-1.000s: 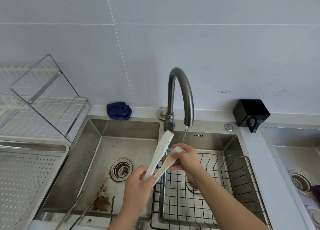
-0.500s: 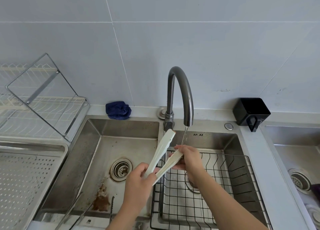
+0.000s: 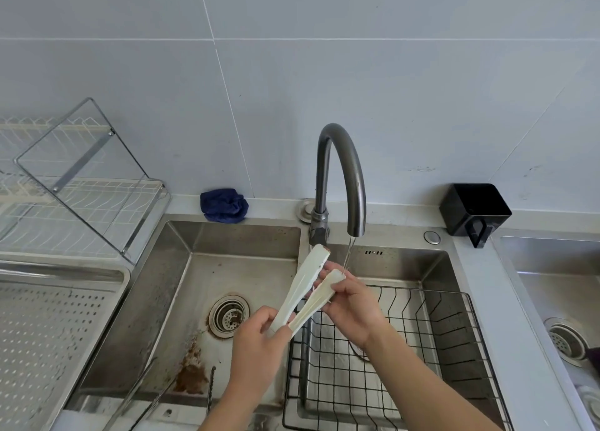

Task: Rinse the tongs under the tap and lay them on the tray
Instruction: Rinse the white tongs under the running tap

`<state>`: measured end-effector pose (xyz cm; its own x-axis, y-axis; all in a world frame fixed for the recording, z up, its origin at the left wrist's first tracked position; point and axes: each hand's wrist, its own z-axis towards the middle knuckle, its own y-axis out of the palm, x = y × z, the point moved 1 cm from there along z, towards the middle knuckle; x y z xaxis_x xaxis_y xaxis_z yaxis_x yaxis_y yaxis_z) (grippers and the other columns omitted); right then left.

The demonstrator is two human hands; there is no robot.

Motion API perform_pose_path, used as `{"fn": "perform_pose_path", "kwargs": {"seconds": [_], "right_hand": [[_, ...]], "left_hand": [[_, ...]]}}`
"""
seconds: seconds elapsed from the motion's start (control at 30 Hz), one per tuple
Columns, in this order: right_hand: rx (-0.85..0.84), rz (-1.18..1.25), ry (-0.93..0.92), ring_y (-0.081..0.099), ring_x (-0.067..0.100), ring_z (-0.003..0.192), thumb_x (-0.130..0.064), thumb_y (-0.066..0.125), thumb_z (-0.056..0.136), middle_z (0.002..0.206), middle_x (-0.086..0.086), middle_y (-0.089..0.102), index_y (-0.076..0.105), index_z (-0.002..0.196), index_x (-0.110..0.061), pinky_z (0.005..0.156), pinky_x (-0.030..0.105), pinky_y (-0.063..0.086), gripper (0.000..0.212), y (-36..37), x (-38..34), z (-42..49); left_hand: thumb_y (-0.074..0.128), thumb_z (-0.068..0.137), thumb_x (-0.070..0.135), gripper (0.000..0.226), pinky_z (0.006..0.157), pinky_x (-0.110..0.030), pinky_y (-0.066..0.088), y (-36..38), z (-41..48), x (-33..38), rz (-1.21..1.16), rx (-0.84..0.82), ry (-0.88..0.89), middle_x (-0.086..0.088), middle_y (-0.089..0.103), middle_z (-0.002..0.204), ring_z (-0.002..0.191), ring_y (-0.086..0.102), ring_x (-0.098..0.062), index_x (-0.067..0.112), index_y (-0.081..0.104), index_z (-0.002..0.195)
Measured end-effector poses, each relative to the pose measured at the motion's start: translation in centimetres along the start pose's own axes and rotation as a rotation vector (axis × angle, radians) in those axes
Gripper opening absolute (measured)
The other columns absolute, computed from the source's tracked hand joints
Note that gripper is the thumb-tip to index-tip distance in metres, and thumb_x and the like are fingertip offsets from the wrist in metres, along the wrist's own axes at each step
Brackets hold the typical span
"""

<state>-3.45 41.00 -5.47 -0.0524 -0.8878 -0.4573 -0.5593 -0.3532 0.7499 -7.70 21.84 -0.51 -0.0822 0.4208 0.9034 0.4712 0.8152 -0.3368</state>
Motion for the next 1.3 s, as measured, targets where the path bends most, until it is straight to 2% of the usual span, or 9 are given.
{"fn": "perform_pose_path", "kwargs": {"seconds": [0.1, 0.17, 0.27, 0.43, 0.77, 0.9, 1.07, 1.2, 1.3], "right_hand": [[-0.03, 0.117, -0.035, 0.064, 0.038, 0.116, -0.009, 0.05, 0.105, 0.13, 0.024, 0.066, 0.057, 0.136, -0.006, 0.096, 0.054, 0.056, 0.032, 0.7, 0.7, -0.1], [0.026, 0.193, -0.068, 0.067, 0.028, 0.089, -0.035, 0.054, 0.104, 0.098, 0.014, 0.069, 0.064, 0.116, -0.012, 0.079, 0.044, 0.06, 0.028, 1.2, 1.3, -0.1], [0.043, 0.409, -0.063, 0.04, 0.014, 0.058, -0.065, 0.046, 0.098, 0.067, 0.0, 0.043, 0.059, 0.082, -0.016, 0.059, 0.028, 0.045, 0.053, 1.6, 1.7, 0.0], [0.038, 0.385, -0.048, 0.035, 0.012, 0.05, -0.04, 0.062, 0.097, 0.061, -0.003, 0.038, 0.063, 0.081, -0.013, 0.05, 0.025, 0.039, 0.031, 2.7, 1.5, -0.6], [0.109, 0.189, -0.18, 0.04, 0.015, 0.054, -0.046, 0.05, 0.103, 0.065, -0.001, 0.043, 0.061, 0.089, -0.013, 0.056, 0.029, 0.042, 0.038, 3.9, -2.0, 0.0], [0.174, 0.02, -0.234, 0.037, 0.013, 0.05, -0.052, 0.053, 0.102, 0.061, -0.002, 0.043, 0.064, 0.115, -0.018, 0.048, 0.028, 0.037, 0.039, 4.0, 0.3, 0.0], [0.357, -0.515, -0.342, 0.048, 0.012, 0.044, -0.012, 0.059, 0.099, 0.062, -0.001, 0.056, 0.047, 0.127, -0.02, 0.045, 0.031, 0.046, 0.031, 3.5, 1.2, 0.5], [0.438, -0.928, -0.5, 0.062, 0.009, 0.051, -0.022, 0.063, 0.096, 0.088, 0.003, 0.065, 0.045, 0.116, -0.026, 0.045, 0.035, 0.055, 0.027, 3.5, 2.1, -0.2], [0.388, -0.994, -0.484, 0.07, 0.016, 0.065, -0.031, 0.065, 0.098, 0.087, 0.003, 0.069, 0.051, 0.11, -0.022, 0.055, 0.036, 0.06, 0.021, 3.5, 2.1, -0.5]], "left_hand": [[0.07, 0.075, 0.02, 0.003, 0.061, -0.039, 0.043, 0.2, -0.4, 0.2, -0.094, -0.007, -0.032, -0.004, 0.071, 0.077, 0.064, 0.051, -0.013, 0.017, 0.072, 0.075], [0.069, 0.075, 0.018, 0.007, 0.062, -0.034, 0.046, 0.4, -0.5, 0.3, -0.135, -0.025, -0.05, -0.001, 0.076, 0.084, 0.067, 0.057, -0.013, 0.022, 0.075, 0.075], [0.064, 0.084, -0.001, 0.025, 0.054, -0.025, 0.048, 0.8, -0.5, 0.0, -0.165, -0.039, -0.089, -0.002, 0.079, 0.084, 0.064, 0.063, -0.014, 0.02, 0.074, 0.074], [0.057, 0.089, -0.002, 0.008, 0.048, -0.03, 0.052, 0.9, 0.2, -0.8, -0.318, 0.033, -0.195, -0.017, 0.078, 0.081, 0.072, 0.075, -0.031, -0.008, 0.056, 0.085], [0.056, 0.096, 0.004, 0.012, 0.048, -0.031, 0.053, 2.5, 0.5, 0.1, -0.316, 0.046, -0.079, -0.012, 0.079, 0.08, 0.075, 0.071, -0.042, 0.004, 0.062, 0.085], [0.056, 0.094, 0.002, 0.014, 0.044, -0.033, 0.051, 2.8, 0.5, -0.1, -0.355, 0.073, -0.112, -0.013, 0.078, 0.08, 0.077, 0.069, -0.046, 0.004, 0.061, 0.081], [0.056, 0.092, 0.001, 0.03, 0.044, -0.033, 0.049, 3.3, 0.3, -0.2, -0.4, 0.066, -0.164, -0.02, 0.077, 0.083, 0.072, 0.068, -0.038, 0.017, 0.065, 0.068], [0.054, 0.093, 0.002, 0.012, 0.042, -0.03, 0.043, 3.6, 1.1, -0.3, -0.454, 0.043, -0.195, -0.019, 0.078, 0.085, 0.074, 0.066, -0.038, -0.001, 0.054, 0.081], [0.061, 0.086, 0.016, 0.021, 0.04, -0.029, 0.042, 3.4, 1.2, 0.1, -0.448, 0.042, -0.16, -0.018, 0.077, 0.085, 0.071, 0.063, -0.038, -0.002, 0.052, 0.086]]}}
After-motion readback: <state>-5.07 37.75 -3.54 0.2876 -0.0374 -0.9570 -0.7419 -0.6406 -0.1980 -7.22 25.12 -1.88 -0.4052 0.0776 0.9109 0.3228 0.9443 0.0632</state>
